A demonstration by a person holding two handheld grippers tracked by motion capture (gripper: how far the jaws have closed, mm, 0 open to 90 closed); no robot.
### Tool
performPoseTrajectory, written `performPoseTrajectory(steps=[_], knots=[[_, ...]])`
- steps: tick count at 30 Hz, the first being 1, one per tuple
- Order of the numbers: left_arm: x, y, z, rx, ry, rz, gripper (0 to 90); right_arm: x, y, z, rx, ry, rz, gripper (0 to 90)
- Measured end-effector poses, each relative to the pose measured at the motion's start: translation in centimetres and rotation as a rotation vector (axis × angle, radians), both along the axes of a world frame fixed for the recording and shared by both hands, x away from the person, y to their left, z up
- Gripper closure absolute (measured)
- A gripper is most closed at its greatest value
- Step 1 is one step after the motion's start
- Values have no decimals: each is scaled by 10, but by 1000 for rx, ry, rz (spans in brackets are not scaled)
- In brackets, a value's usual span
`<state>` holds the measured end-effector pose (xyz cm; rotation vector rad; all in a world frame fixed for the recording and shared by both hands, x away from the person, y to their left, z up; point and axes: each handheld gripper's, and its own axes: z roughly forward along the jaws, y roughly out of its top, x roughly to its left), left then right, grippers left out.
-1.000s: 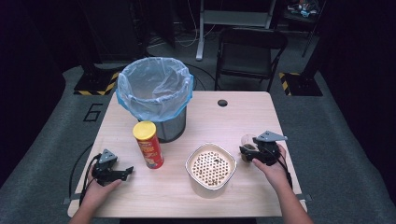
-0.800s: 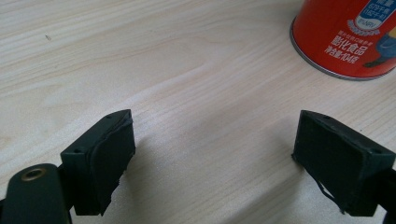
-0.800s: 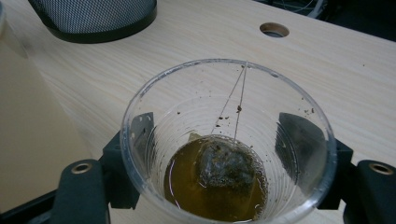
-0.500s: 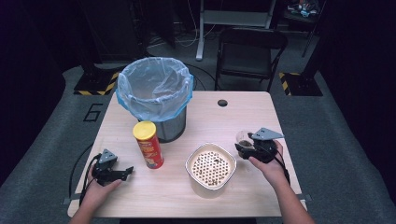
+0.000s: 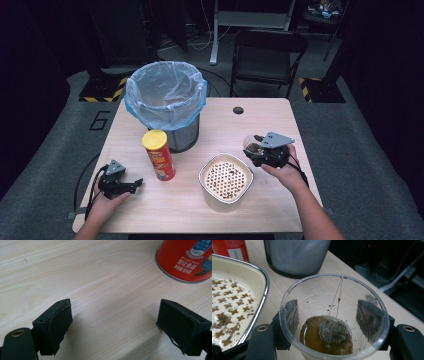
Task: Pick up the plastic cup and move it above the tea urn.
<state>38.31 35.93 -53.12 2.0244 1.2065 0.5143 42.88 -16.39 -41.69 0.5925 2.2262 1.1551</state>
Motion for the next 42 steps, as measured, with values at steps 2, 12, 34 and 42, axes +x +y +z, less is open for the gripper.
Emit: performPoseTrajectory(steps=[2,12,34,42], knots=[[0,0,0,0,-1,0,121,0,5,4,-35,-44,47,343],[0,0,0,-1,1,1,121,0,23,10,-149,-197,173,346],[0,0,0,2,3,0,121,-9,32,16,-209,-345,265,355],[0,0,0,2,2,0,121,-15,29,17,-223,-366,265,354]])
